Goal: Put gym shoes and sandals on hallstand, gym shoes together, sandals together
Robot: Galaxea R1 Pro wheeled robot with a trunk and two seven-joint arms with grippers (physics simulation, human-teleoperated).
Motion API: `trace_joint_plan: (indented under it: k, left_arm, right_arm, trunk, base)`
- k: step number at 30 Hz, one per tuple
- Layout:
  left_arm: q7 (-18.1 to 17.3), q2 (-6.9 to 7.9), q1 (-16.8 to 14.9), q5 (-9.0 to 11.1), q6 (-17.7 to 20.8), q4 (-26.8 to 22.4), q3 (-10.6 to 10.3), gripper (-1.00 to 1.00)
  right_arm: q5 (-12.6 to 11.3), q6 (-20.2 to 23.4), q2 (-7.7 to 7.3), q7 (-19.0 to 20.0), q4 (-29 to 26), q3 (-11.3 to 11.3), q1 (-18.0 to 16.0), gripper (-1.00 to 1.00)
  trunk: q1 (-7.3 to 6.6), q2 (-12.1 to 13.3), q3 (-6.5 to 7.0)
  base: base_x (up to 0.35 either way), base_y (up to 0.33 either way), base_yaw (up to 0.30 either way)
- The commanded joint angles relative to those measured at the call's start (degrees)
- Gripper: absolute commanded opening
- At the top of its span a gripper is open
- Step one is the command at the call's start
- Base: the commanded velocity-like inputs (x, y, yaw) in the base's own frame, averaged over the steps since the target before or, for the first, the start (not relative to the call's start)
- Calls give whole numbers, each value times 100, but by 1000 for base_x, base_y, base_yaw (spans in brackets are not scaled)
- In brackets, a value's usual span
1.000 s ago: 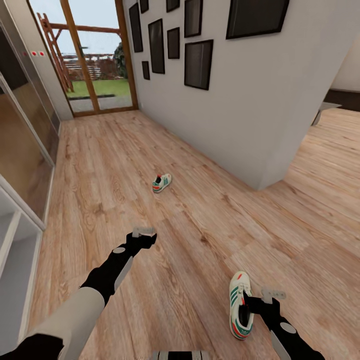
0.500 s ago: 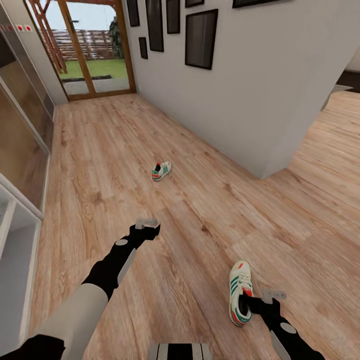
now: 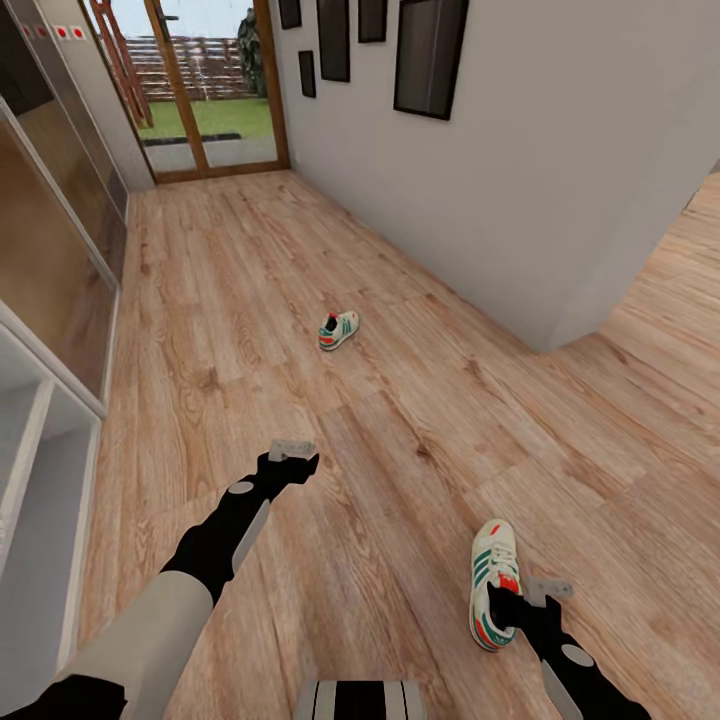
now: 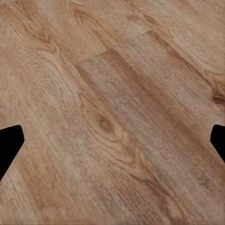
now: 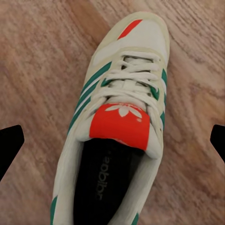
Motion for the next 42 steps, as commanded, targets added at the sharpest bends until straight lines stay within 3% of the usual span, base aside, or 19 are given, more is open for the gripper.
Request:
trace_joint_plan:
  k: [1, 8, 17, 32, 35, 36, 42]
  left_arm:
    - [-9, 3, 0, 40, 34, -8, -4, 100]
    - [-9, 10, 2, 50, 25, -12, -19, 100]
    - [-10, 11, 3, 57, -9, -13, -20, 100]
    - [-9, 11, 3, 66, -30, -13, -5, 100]
    - [-8, 11, 3, 67, -30, -13, 2, 100]
    - [-8, 11, 3, 62, -30, -13, -1, 100]
    - [0, 11, 3, 58, -33, -16, 5, 100]
  right_arm:
    - [-60, -20, 0, 30, 4, -7, -2, 100]
    - [-60, -20, -7, 28, 1, -7, -2, 100]
    - [-62, -20, -14, 26, 1, -27, -2, 100]
    - [-67, -16, -9, 24, -6, -148, -2, 100]
    - [-221, 21, -9, 28, -16, -444, -2, 100]
    - [-518, 82, 14, 30, -22, -934, -2, 100]
    - [-751, 286, 32, 37, -62, -1235, -2, 100]
  trunk:
    - [-1, -1, -4]
    - [-1, -1, -9]
    - [22, -13, -270]
    - [22, -13, -314]
    - [22, -13, -316]
    - [22, -13, -316]
    - [22, -13, -316]
  base:
    - [0, 0, 12]
    - [0, 0, 5]
    - [0, 0, 0]
    - [0, 0, 6]
    - [0, 0, 11]
    - [0, 0, 2]
    - [0, 0, 1]
